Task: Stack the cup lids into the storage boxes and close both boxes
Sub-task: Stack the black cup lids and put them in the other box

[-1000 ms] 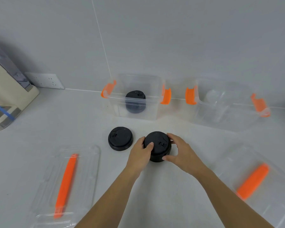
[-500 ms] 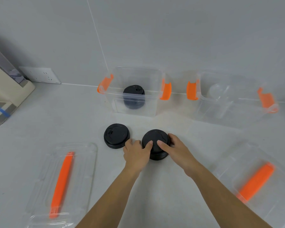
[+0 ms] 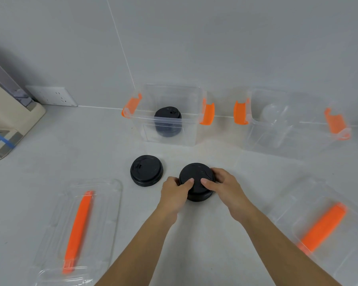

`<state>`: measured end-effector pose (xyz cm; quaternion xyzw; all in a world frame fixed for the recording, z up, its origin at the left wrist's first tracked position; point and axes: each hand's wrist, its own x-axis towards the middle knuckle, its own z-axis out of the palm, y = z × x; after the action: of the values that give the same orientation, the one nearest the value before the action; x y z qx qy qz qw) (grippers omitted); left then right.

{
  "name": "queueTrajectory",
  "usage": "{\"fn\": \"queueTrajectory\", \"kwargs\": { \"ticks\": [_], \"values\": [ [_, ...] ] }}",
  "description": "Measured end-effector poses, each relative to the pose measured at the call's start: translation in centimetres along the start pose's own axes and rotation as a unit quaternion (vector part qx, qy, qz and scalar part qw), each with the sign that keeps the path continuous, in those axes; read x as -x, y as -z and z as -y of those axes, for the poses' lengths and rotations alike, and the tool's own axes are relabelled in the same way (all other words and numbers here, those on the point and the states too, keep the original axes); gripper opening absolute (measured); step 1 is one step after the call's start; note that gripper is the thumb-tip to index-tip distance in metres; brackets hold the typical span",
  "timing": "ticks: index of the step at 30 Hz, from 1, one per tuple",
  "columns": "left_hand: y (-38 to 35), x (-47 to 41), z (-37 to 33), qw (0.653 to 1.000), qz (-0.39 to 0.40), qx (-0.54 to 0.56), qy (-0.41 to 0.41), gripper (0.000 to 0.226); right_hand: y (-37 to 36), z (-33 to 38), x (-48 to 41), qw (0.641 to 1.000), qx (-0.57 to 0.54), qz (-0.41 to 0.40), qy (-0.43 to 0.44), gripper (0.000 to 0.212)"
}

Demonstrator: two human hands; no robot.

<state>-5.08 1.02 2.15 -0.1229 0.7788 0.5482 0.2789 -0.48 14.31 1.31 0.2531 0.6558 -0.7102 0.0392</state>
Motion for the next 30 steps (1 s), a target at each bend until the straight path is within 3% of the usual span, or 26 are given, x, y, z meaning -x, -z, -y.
{"fn": "queueTrajectory", "kwargs": {
  "ticks": [6, 10, 17, 25, 30],
  "values": [
    [0.1, 0.3, -0.3, 0.998, 0.018, 0.049, 0.025, 0.038, 0.5, -0.3, 0.3, 0.999, -0.036, 0.002, 0.019, 0.031],
    [0.4, 0.4, -0.2, 0.992, 0.025, 0.115, 0.034, 0.041, 0.2, -0.1, 0.4, 0.999, -0.007, 0.007, 0.032, 0.039],
    [0.7, 1.3, -0.4, 0.99, 0.03, 0.132, 0.033, 0.026, 0.3, 0.3, 0.9, 0.999, 0.01, 0.002, 0.045, 0.041],
    [4.1, 3.2, -2.3, 0.982, -0.016, 0.189, -0.021, 0.027, -2.0, 3.6, 0.9, 0.994, 0.027, 0.052, 0.097, 0.026],
    [8.1, 3.1, -4.1, 0.976, -0.039, 0.204, -0.06, 0.031, -5.6, 6.5, 0.0, 0.987, 0.032, 0.066, 0.142, 0.036]
  ]
}}
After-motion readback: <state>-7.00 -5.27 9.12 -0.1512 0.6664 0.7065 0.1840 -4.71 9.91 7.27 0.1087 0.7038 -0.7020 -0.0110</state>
